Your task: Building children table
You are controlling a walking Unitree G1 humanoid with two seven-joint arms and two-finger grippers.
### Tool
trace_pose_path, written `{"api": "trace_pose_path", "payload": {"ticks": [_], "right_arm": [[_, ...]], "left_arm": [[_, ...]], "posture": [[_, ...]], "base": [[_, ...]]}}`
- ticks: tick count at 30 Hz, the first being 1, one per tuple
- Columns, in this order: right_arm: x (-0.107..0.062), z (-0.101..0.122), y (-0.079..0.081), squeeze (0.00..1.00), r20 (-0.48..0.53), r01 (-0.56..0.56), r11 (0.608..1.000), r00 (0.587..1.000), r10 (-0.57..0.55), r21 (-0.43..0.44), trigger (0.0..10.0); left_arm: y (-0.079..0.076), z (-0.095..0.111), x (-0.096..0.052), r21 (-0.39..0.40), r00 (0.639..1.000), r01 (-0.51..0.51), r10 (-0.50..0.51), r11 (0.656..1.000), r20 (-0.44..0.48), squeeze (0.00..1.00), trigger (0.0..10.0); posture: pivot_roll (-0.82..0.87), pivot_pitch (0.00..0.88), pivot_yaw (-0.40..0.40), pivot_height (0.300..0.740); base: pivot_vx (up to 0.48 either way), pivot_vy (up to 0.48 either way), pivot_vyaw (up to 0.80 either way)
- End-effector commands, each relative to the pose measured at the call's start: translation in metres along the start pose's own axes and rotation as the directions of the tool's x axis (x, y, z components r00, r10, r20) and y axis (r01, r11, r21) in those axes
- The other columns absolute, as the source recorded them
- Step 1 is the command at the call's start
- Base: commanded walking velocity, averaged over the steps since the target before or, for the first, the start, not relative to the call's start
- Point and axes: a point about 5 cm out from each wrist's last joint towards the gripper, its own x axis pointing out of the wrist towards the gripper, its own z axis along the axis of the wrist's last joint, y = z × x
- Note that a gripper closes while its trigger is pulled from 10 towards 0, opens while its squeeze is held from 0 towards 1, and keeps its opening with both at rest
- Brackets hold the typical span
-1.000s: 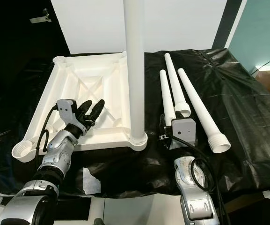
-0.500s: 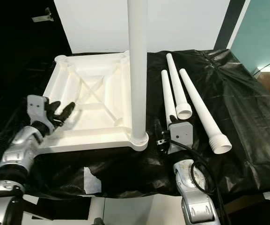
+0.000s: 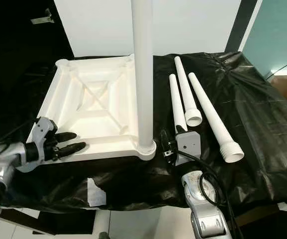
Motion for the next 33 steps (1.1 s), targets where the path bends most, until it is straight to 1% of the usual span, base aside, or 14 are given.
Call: {"api": "trace_pose_path", "payload": {"ticks": [1, 3, 4, 6, 9, 13, 16, 19, 21, 27, 28, 29, 31, 33], "right_arm": [[0.002, -0.002, 0.0, 0.0, -0.011, -0.019, 1.0, 1.0, 0.019, 0.012, 10.0], [0.002, -0.002, 0.0, 0.0, -0.012, -0.021, 1.0, 1.0, 0.021, 0.011, 10.0], [0.003, -0.003, 0.002, 0.0, -0.019, -0.047, 0.999, 0.999, 0.048, 0.011, 10.0], [0.003, -0.005, 0.004, 0.0, -0.037, -0.078, 0.997, 0.996, 0.079, 0.01, 10.0], [0.003, -0.008, 0.004, 0.0, -0.05, -0.083, 0.997, 0.995, 0.083, 0.007, 10.0], [0.002, -0.01, 0.003, 0.0, -0.06, -0.075, 0.997, 0.995, 0.074, 0.002, 10.0], [0.002, -0.012, 0.001, 0.0, -0.07, -0.067, 0.998, 0.995, 0.066, -0.004, 10.0], [0.002, -0.013, 0.0, 0.0, -0.077, -0.069, 0.998, 0.995, 0.069, -0.006, 10.0], [0.002, -0.014, -0.002, 0.0, -0.083, -0.075, 0.997, 0.994, 0.073, -0.011, 10.0], [0.003, -0.015, -0.004, 0.0, -0.089, -0.079, 0.997, 0.993, 0.077, -0.017, 10.0], [0.003, -0.015, -0.004, 0.0, -0.089, -0.079, 0.997, 0.993, 0.077, -0.017, 10.0], [0.003, -0.015, -0.005, 0.0, -0.09, -0.079, 0.997, 0.993, 0.077, -0.02, 10.0], [0.004, -0.016, -0.006, 0.0, -0.093, -0.079, 0.997, 0.993, 0.077, -0.023, 10.0], [0.004, -0.015, -0.006, 0.0, -0.092, -0.079, 0.997, 0.993, 0.076, -0.024, 10.0]], "left_arm": [[-0.006, -0.004, -0.005, -0.012, 0.988, 0.142, -0.142, 0.99, -0.054, 0.0, 10.0], [-0.006, -0.004, -0.005, -0.011, 0.988, 0.145, -0.146, 0.989, -0.056, 0.0, 10.0], [-0.006, -0.003, -0.005, -0.004, 0.984, 0.167, -0.167, 0.986, -0.066, 0.0, 10.0], [-0.008, 0.001, -0.009, -0.025, 0.965, 0.258, -0.259, 0.966, -0.043, 0.0, 10.0], [-0.011, 0.004, -0.014, -0.043, 0.941, 0.339, -0.339, 0.94, -0.012, 0.0, 10.0], [-0.01, 0.006, -0.018, -0.051, 0.934, 0.358, -0.358, 0.932, 0.013, 0.0, 10.0], [-0.008, 0.012, -0.024, -0.074, 0.921, 0.387, -0.382, 0.919, 0.072, 0.0, 10.0], [-0.01, 0.012, -0.028, -0.08, 0.91, 0.413, -0.408, 0.907, 0.07, 0.0, 10.0], [-0.018, 0.009, -0.032, -0.084, 0.892, 0.452, -0.449, 0.888, 0.056, 0.0, 10.0], [-0.027, 0.006, -0.038, -0.093, 0.87, 0.492, -0.49, 0.866, 0.05, 0.0, 10.0], [-0.027, 0.006, -0.038, -0.093, 0.87, 0.492, -0.49, 0.866, 0.05, 0.0, 10.0], [-0.031, 0.005, -0.038, -0.095, 0.86, 0.509, -0.508, 0.855, 0.044, 0.0, 10.0], [-0.044, -0.007, -0.033, -0.101, 0.828, 0.557, -0.561, 0.824, -0.01, 0.0, 10.0], [-0.047, -0.011, -0.03, -0.104, 0.82, 0.567, -0.571, 0.817, -0.021, 0.0, 10.0]], "posture": [[-0.09, 0.014, 0.039, 0.74], [-0.09, 0.014, 0.039, 0.74], [-0.09, 0.017, 0.038, 0.74], [-0.09, 0.018, 0.037, 0.74], [-0.09, 0.019, 0.038, 0.74], [-0.09, 0.02, 0.038, 0.74], [-0.09, 0.022, 0.034, 0.74], [-0.09, 0.022, 0.032, 0.74], [-0.09, 0.02, 0.024, 0.74], [-0.09, 0.019, 0.018, 0.74], [-0.09, 0.019, 0.018, 0.74], [-0.08, 0.019, 0.017, 0.74], [-0.08, 0.018, 0.015, 0.74], [-0.08, 0.018, 0.011, 0.74]], "base": [[0.0, 0.0, 0.0], [0.0, 0.0, 0.0], [0.0, 0.0, 0.0], [0.0, 0.0, 0.0], [0.0, 0.0, 0.0], [0.0, 0.0, 0.0], [0.0, 0.0, 0.0], [0.0, 0.0, 0.0], [0.0, 0.0, 0.0], [0.0, 0.0, 0.0], [0.0, 0.0, 0.0], [0.0, 0.0, 0.0], [0.0, 0.0, 0.0], [0.0, 0.0, 0.0]]}}
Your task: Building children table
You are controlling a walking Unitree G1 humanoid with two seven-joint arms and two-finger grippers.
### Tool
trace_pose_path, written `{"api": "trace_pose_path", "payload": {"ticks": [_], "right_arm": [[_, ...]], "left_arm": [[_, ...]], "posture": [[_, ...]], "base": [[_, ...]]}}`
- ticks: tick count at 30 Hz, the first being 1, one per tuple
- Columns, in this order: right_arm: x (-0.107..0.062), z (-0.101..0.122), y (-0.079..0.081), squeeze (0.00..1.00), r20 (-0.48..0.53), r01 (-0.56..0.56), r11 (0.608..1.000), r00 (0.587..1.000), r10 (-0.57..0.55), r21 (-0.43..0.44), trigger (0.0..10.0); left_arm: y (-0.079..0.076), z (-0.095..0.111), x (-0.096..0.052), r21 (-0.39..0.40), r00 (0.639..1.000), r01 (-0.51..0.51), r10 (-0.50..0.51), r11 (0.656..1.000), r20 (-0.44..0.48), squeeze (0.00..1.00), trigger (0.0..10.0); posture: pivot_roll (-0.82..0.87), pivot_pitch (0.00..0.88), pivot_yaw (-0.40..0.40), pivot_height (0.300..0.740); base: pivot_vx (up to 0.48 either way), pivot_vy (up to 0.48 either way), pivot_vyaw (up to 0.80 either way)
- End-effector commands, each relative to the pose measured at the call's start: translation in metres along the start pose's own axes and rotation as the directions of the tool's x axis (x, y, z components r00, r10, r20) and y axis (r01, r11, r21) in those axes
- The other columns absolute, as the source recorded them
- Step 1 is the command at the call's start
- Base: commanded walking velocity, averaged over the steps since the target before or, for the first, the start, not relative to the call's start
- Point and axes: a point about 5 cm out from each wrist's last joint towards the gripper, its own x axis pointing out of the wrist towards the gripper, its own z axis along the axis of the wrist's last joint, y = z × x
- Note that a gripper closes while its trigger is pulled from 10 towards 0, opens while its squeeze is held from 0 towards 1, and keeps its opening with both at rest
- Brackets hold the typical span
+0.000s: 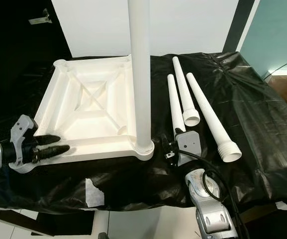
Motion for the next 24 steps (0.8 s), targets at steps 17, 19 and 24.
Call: {"api": "trace_pose_path", "payload": {"ticks": [17, 19, 24], "right_arm": [[0.009, 0.002, -0.004, 0.0, -0.003, 0.0, 1.0, 1.0, 0.0, -0.007, 10.0], [0.009, 0.002, -0.003, 0.0, -0.001, -0.004, 1.0, 1.0, 0.004, -0.002, 10.0], [0.009, 0.007, 0.003, 0.0, -0.009, -0.103, 0.995, 0.995, 0.103, 0.015, 10.0]], "left_arm": [[-0.029, -0.028, 0.037, -0.007, 0.893, 0.419, -0.414, 0.908, -0.177, 0.0, 10.0], [-0.039, -0.036, 0.034, -0.033, 0.836, 0.498, -0.49, 0.866, -0.246, 0.0, 10.0], [-0.049, -0.032, 0.043, -0.069, 0.802, 0.563, -0.564, 0.824, -0.195, 0.0, 0.4]], "posture": [[-0.09, 0.008, 0.012, 0.74], [-0.09, 0.006, 0.015, 0.74], [-0.1, 0.002, 0.018, 0.74]], "base": [[0.0, 0.0, 0.0], [0.0, 0.0, 0.0], [0.0, 0.0, 0.0]]}}
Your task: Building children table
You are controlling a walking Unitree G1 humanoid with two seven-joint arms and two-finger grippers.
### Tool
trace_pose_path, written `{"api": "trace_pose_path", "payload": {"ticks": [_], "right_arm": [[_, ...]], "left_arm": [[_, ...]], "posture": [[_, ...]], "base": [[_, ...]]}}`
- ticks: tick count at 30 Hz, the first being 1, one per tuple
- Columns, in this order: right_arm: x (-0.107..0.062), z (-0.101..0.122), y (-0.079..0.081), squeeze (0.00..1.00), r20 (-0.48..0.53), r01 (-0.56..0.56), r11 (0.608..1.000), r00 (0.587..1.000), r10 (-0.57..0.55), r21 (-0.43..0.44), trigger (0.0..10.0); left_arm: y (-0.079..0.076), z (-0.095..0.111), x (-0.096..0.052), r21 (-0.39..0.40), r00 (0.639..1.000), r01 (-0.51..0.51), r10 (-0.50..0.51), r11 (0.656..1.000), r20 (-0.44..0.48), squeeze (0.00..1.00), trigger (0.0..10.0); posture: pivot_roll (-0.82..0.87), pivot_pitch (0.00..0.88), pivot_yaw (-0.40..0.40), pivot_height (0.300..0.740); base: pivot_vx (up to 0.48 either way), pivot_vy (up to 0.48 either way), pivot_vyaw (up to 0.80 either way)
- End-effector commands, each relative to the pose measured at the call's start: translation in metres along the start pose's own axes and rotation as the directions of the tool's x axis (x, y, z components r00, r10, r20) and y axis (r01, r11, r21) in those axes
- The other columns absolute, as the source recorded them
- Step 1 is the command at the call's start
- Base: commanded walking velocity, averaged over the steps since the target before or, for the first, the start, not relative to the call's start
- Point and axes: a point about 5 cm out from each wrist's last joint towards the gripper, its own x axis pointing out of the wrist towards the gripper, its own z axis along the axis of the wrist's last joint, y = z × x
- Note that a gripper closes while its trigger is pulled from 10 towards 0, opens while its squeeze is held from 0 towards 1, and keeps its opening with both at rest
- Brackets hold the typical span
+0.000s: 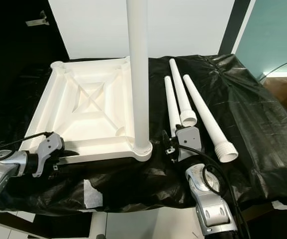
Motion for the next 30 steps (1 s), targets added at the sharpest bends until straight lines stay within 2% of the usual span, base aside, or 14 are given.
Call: {"api": "trace_pose_path", "payload": {"ticks": [1, 4, 7, 8, 10, 11, 14, 16, 18, 19, 21, 23, 26, 30], "right_arm": [[0.0, 0.005, 0.006, 0.0, 0.002, -0.068, 0.998, 0.998, 0.068, 0.017, 10.0], [0.0, 0.006, 0.007, 0.0, -0.001, -0.082, 0.997, 0.997, 0.082, 0.016, 10.0], [-0.007, 0.006, 0.015, 0.0, -0.023, -0.181, 0.983, 0.983, 0.181, 0.013, 10.0], [-0.01, 0.007, 0.018, 0.0, -0.029, -0.218, 0.976, 0.975, 0.218, 0.01, 10.0], [-0.014, 0.009, 0.021, 0.0, -0.032, -0.246, 0.969, 0.969, 0.246, 0.007, 10.0], [-0.014, 0.009, 0.021, 0.0, -0.032, -0.246, 0.969, 0.969, 0.246, 0.007, 10.0], [-0.018, 0.013, 0.023, 0.0, -0.034, -0.281, 0.96, 0.959, 0.282, 0.012, 10.0], [-0.02, 0.015, 0.024, 0.0, -0.038, -0.307, 0.952, 0.951, 0.308, 0.019, 10.0], [-0.027, 0.021, 0.026, 0.0, -0.046, -0.364, 0.924, 0.927, 0.371, 0.117, 10.0], [-0.027, 0.021, 0.026, 0.0, -0.046, -0.364, 0.924, 0.927, 0.371, 0.117, 10.0], [-0.033, 0.023, 0.023, 0.0, -0.063, -0.395, 0.897, 0.909, 0.413, 0.197, 10.0], [-0.035, 0.023, 0.022, 0.0, -0.073, -0.41, 0.887, 0.899, 0.433, 0.214, 10.0], [-0.043, 0.019, 0.015, 0.0, -0.138, -0.431, 0.879, 0.876, 0.461, 0.204, 10.0], [-0.049, 0.014, 0.006, 0.0, -0.177, -0.418, 0.899, 0.882, 0.436, 0.13, 10.0]], "left_arm": [[-0.033, -0.016, 0.01, -0.077, 0.888, 0.455, -0.459, 0.887, -0.037, 0.0, 0.4], [-0.033, -0.016, 0.011, -0.075, 0.888, 0.456, -0.459, 0.887, -0.037, 0.0, 0.0], [-0.033, -0.014, 0.02, -0.046, 0.894, 0.446, -0.448, 0.894, -0.029, 0.0, 0.0], [-0.032, -0.012, 0.028, -0.014, 0.91, 0.414, -0.414, 0.91, -0.028, 0.0, 10.0], [-0.029, -0.007, 0.04, 0.026, 0.933, 0.359, -0.359, 0.933, -0.014, 0.0, 10.0], [-0.029, -0.007, 0.04, 0.026, 0.933, 0.359, -0.359, 0.933, -0.014, 0.0, 10.0], [-0.024, 0.003, 0.055, 0.041, 0.967, 0.251, -0.252, 0.967, 0.03, 0.0, 10.0], [-0.023, 0.005, 0.059, 0.043, 0.974, 0.223, -0.224, 0.974, 0.042, 0.0, 10.0], [-0.023, 0.01, 0.068, 0.046, 0.979, 0.19, -0.193, 0.981, 0.064, 0.0, 10.0], [-0.023, 0.01, 0.068, 0.046, 0.979, 0.19, -0.193, 0.981, 0.064, 0.0, 10.0], [-0.025, 0.012, 0.072, 0.049, 0.977, 0.194, -0.198, 0.98, 0.085, 0.0, 10.0], [-0.025, 0.013, 0.073, 0.049, 0.975, 0.199, -0.203, 0.979, 0.093, 0.0, 10.0], [-0.026, 0.014, 0.077, 0.058, 0.974, 0.2, -0.205, 0.978, 0.101, 0.0, 10.0], [-0.026, 0.015, 0.079, 0.066, 0.975, 0.191, -0.197, 0.979, 0.107, 0.0, 10.0]], "posture": [[-0.1, 0.002, 0.019, 0.74], [-0.1, 0.002, 0.019, 0.74], [-0.1, 0.003, 0.023, 0.74], [-0.11, 0.006, 0.025, 0.74], [-0.11, 0.007, 0.029, 0.74], [-0.11, 0.007, 0.029, 0.74], [-0.12, 0.01, 0.034, 0.74], [-0.12, 0.01, 0.034, 0.74], [-0.12, 0.011, 0.035, 0.74], [-0.12, 0.011, 0.035, 0.74], [-0.12, 0.011, 0.035, 0.74], [-0.12, 0.011, 0.035, 0.74], [-0.12, 0.01, 0.036, 0.74], [-0.13, 0.009, 0.038, 0.74]], "base": [[0.0, 0.0, 0.0], [0.0, 0.0, 0.0], [0.0, 0.0, 0.0], [0.0, 0.0, 0.0], [0.0, 0.0, 0.0], [0.0, 0.0, 0.0], [0.0, 0.0, 0.0], [0.0, 0.0, 0.0], [0.0, 0.0, 0.0], [0.0, 0.0, 0.0], [0.0, 0.0, 0.0], [0.0, 0.0, 0.0], [0.0, 0.0, 0.0], [0.0, 0.0, 0.0]]}}
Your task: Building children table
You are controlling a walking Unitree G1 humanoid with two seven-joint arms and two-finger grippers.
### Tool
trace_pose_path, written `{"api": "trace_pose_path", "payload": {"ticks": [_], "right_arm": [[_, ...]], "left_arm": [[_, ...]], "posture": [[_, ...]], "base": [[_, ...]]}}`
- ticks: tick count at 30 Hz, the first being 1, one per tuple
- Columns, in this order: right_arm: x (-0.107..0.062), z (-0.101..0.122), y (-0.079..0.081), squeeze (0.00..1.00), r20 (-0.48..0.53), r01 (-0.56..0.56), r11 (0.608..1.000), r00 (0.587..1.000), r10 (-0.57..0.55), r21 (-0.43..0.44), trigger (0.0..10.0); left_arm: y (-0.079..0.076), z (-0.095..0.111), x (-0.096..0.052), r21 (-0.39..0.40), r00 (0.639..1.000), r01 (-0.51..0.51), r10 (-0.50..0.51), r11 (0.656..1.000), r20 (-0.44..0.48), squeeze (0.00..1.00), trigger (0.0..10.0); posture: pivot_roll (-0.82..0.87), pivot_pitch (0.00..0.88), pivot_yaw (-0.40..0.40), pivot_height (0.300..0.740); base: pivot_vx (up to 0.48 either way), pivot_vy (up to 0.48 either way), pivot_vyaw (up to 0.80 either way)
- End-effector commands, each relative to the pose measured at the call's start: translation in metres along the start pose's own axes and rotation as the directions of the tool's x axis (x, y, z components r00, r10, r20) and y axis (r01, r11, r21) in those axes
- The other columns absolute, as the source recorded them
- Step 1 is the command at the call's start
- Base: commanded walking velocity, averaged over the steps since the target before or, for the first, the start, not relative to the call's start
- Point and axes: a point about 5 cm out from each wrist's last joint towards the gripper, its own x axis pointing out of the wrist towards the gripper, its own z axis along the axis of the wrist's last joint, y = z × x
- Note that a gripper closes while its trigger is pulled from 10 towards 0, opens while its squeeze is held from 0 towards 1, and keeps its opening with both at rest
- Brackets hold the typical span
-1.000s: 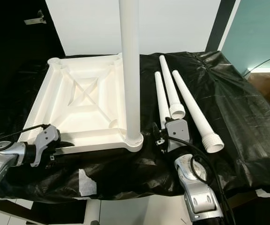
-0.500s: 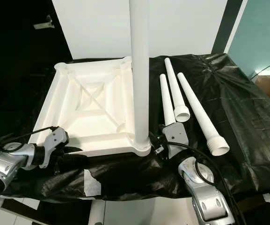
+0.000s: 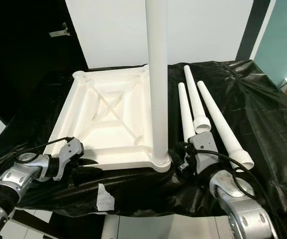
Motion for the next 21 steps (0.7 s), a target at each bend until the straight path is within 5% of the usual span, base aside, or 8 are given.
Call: {"api": "trace_pose_path", "payload": {"ticks": [1, 13, 18, 21], "right_arm": [[0.002, 0.003, 0.013, 0.0, 0.022, -0.075, 0.997, 0.997, 0.075, -0.013, 10.0], [0.004, 0.005, 0.019, 0.0, -0.001, -0.106, 0.994, 0.994, 0.106, -0.014, 10.0], [0.014, -0.008, -0.003, 0.0, -0.067, -0.109, 0.987, 0.993, 0.102, -0.119, 10.0], [0.02, -0.02, -0.024, 0.0, -0.133, -0.101, 0.98, 0.988, 0.078, -0.17, 4.9]], "left_arm": [[-0.016, -0.002, 0.027, -0.011, 0.993, 0.117, -0.117, 0.993, 0.019, 0.0, 10.0], [-0.014, 0.001, 0.031, -0.001, 0.993, 0.113, -0.112, 0.994, 0.03, 0.0, 10.0], [-0.012, 0.002, 0.033, -0.001, 0.994, 0.107, -0.107, 0.994, 0.031, 0.0, 10.0], [-0.012, 0.0, 0.033, 0.0, 0.995, 0.097, -0.097, 0.995, 0.015, 0.0, 10.0]], "posture": [[-0.13, 0.009, 0.038, 0.74], [-0.13, 0.007, 0.042, 0.74], [-0.12, 0.005, 0.044, 0.74], [-0.11, 0.002, 0.038, 0.74]], "base": [[0.0, 0.0, 0.0], [0.0, 0.0, 0.0], [0.0, 0.0, 0.0], [0.0, 0.0, 0.0]]}}
